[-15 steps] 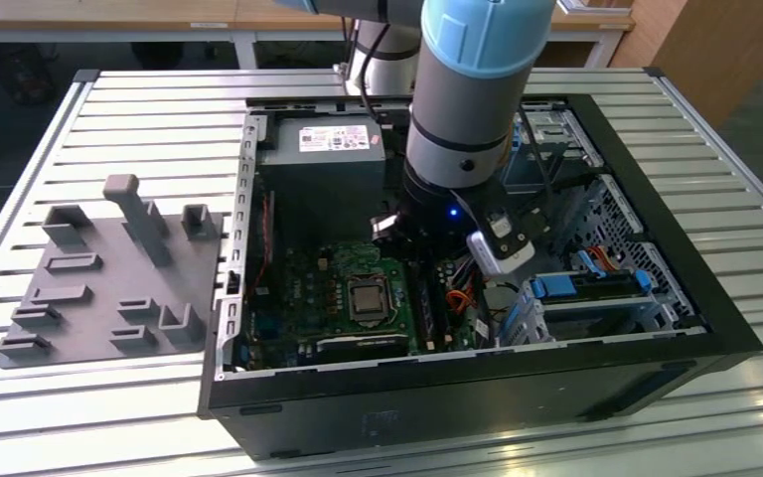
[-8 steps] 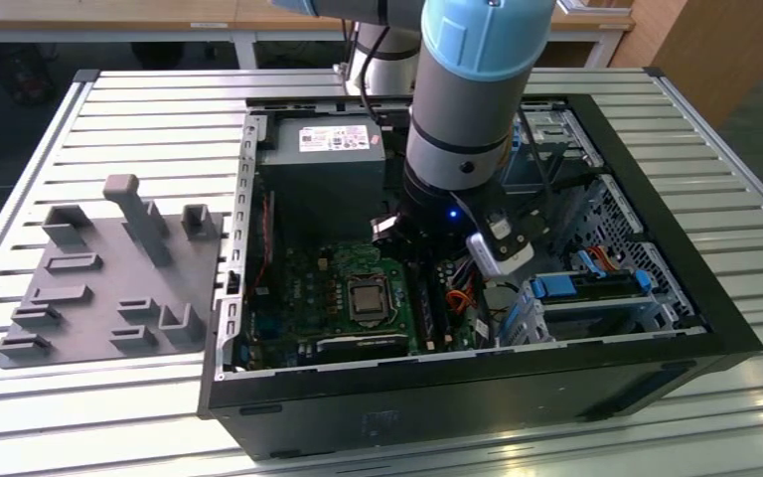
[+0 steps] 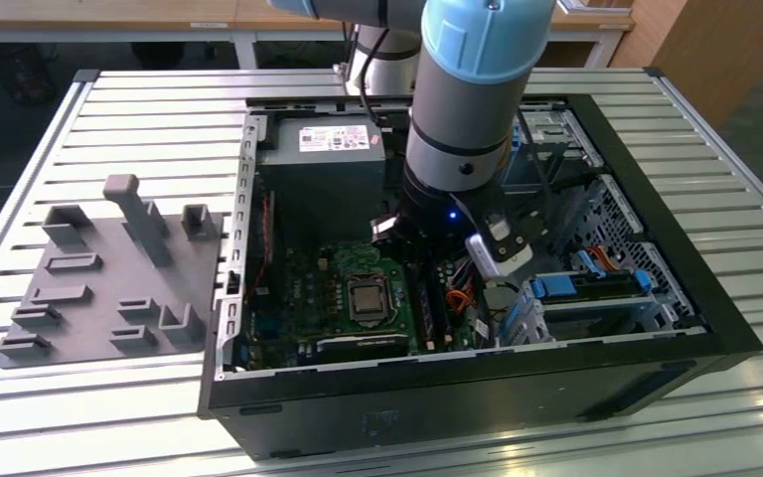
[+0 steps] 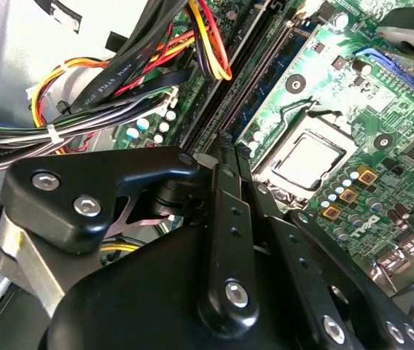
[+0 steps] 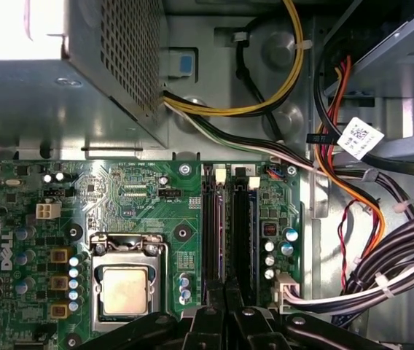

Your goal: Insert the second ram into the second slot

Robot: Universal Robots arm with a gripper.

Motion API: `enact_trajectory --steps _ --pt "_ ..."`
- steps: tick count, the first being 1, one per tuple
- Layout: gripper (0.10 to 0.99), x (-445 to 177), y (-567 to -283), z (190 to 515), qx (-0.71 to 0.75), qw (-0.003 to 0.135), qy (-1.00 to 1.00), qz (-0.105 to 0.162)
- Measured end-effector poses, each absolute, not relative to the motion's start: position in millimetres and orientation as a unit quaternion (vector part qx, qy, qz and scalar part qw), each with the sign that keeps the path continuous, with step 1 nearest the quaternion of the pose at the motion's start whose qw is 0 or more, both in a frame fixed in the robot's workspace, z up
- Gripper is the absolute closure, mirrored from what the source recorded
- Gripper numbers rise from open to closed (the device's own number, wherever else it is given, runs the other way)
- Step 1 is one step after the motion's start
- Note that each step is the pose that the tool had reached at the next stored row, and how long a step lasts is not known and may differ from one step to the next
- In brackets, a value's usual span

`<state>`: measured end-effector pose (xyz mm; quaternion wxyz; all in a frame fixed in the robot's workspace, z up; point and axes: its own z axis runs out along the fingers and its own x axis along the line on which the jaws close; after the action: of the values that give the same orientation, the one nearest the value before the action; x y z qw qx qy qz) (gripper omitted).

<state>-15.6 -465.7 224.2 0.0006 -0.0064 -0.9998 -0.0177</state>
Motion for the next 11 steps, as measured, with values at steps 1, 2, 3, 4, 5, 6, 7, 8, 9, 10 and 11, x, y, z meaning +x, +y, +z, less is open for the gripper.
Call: enact_trajectory --steps 1,2,3,4,5,6,7,8,9,10,11 --pt "0.965 -15.6 -465.7 223.7 -0.006 0.001 -1.000 -0.018" --pt "0.965 -15.6 -465.7 223.1 -0.006 0.001 -1.000 -0.018" --pt "0.965 -15.6 -465.7 222.7 -0.006 0.002 -1.000 -0.018" --pt "0.965 -15.6 -465.7 222.5 -0.006 0.002 -1.000 -0.018" --pt "0.965 -15.6 -465.7 222.5 -0.006 0.002 -1.000 -0.018" --pt "0.965 -15.6 -465.8 222.5 -0.006 0.002 -1.000 -0.018" --pt "0.965 -15.6 -465.7 222.5 -0.006 0.002 -1.000 -0.018" --pt "0.965 -15.6 -465.7 222.5 -0.006 0.002 -1.000 -0.018" --pt "0.965 -15.6 -465.7 222.4 -0.006 0.002 -1.000 -0.018" --pt "0.965 -15.6 -465.7 222.4 -0.006 0.002 -1.000 -0.018" --pt "0.965 -15.6 -465.7 222.4 -0.006 0.002 -1.000 -0.019"
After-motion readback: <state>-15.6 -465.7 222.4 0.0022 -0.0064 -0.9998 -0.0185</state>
